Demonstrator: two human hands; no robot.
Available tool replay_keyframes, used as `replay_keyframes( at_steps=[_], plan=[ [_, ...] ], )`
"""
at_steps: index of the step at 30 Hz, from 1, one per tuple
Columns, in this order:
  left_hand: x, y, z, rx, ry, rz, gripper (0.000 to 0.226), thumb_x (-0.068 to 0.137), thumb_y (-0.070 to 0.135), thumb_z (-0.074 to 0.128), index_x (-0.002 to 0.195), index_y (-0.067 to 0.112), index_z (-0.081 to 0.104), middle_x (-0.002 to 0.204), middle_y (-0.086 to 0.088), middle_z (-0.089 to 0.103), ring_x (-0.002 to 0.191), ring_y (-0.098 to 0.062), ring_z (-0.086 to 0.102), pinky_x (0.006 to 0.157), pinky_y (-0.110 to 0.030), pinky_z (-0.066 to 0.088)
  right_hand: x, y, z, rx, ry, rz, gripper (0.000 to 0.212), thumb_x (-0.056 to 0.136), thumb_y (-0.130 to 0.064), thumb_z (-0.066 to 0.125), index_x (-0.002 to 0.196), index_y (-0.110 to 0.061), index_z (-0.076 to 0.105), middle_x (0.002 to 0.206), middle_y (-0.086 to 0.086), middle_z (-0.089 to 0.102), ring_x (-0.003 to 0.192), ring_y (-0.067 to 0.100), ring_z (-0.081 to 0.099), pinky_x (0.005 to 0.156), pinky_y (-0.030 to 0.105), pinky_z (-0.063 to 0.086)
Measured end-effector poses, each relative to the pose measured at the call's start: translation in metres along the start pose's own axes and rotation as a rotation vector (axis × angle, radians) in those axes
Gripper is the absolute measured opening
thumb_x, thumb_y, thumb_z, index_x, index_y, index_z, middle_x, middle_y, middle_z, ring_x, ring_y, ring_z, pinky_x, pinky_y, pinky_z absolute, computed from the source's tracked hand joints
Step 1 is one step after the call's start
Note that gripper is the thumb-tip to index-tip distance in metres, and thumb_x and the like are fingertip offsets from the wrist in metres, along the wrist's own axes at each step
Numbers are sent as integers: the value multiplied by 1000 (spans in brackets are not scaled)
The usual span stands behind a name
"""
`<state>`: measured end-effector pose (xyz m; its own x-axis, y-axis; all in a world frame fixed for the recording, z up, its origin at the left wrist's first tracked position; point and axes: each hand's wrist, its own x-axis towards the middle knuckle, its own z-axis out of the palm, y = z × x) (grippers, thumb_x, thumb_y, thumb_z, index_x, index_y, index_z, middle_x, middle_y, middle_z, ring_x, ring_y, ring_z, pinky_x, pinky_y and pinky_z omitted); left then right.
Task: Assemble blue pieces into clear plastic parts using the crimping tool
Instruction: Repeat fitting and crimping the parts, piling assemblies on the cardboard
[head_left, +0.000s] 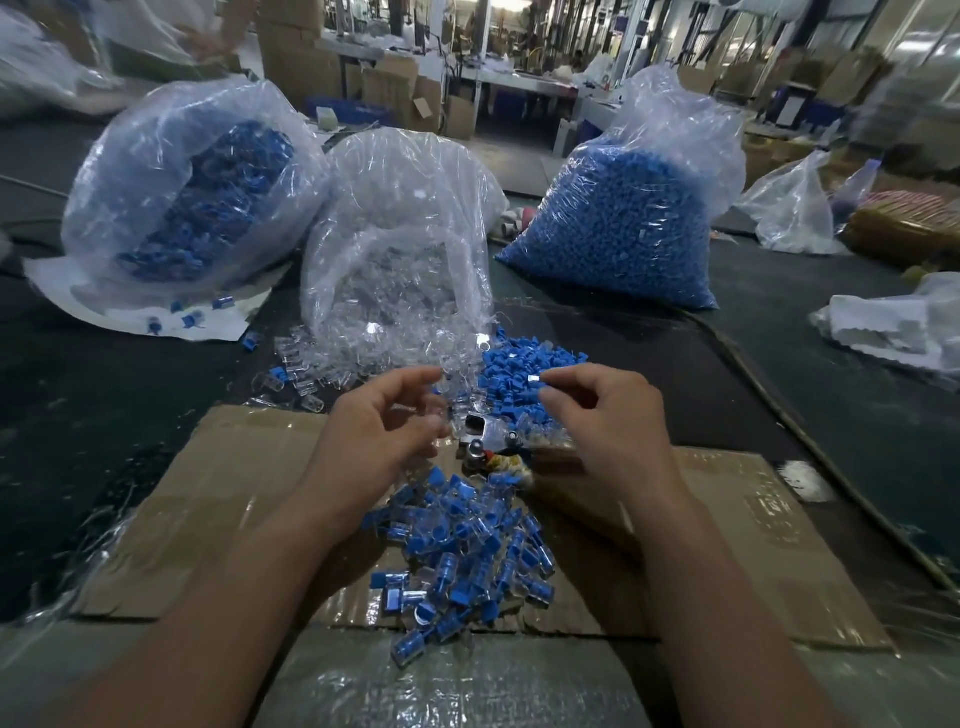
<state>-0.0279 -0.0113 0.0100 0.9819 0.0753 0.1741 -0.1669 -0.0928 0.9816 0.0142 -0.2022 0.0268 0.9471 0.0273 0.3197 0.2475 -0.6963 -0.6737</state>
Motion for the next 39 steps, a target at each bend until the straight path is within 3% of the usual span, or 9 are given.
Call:
replay_keyframes(
  at_steps=[2,5,12,15,19,23,26,34,39],
  plan=[
    [0,-1,0,8,0,-3,38,83,-4,58,100,30,61,83,7,67,72,-5,66,60,-12,51,-5,-4,9,-40,-32,-45,20,86,-23,64,105,-18,69,82,-22,56,70,-10,50,66,5,38],
    [1,-2,-1,5,19,-34,31,83,-3,58,88,26,65,72,4,70,67,-6,66,61,-18,55,-1,6,10,-111,-12,2,20,87,-24,62,105,-16,68,87,-10,62,68,-7,48,63,5,34],
    [1,-3,2,-21,34,-53,19,73,2,67,82,18,65,72,0,72,64,-9,68,57,-15,52,5,28,2,-100,89,165,14,81,-30,68,91,-20,71,84,-7,68,77,7,60,75,27,49],
    [0,-1,2,-9,51,-63,15,66,10,71,79,16,66,70,1,72,59,-9,67,54,-15,52,2,26,-1,-29,115,128,17,85,-23,64,99,-16,72,90,-6,69,80,5,59,79,24,48],
    [0,2,2,-15,68,-46,23,54,15,72,76,13,66,69,2,71,57,-8,67,54,-13,51,-6,10,-2,208,16,106,12,83,-16,67,89,-26,69,76,-15,65,67,-1,61,64,13,48],
    [0,3,3,-3,52,-24,19,62,1,74,74,13,65,66,7,71,57,-4,66,54,-10,49,-20,-20,11,408,-143,33,28,81,-8,67,78,-35,63,75,-13,66,69,0,64,65,12,51],
    [1,3,3,7,38,-2,18,66,0,74,74,13,66,69,5,71,60,-5,67,56,-12,50,-27,-33,18,482,-146,-37,26,77,-6,71,75,-32,67,69,-15,67,69,0,64,63,11,49],
    [-1,2,5,18,15,71,20,65,-1,74,72,16,67,71,6,72,64,-6,68,59,-13,51,-30,-34,23,513,-192,-2,17,77,-7,71,70,-22,66,68,-1,69,59,14,66,58,25,56],
    [-3,5,7,32,2,97,25,67,-6,73,73,18,66,72,7,72,65,-5,68,60,-12,51,-28,-32,18,496,-244,8,19,80,-8,69,69,-23,65,63,-3,69,57,12,67,53,17,51]
  ],
)
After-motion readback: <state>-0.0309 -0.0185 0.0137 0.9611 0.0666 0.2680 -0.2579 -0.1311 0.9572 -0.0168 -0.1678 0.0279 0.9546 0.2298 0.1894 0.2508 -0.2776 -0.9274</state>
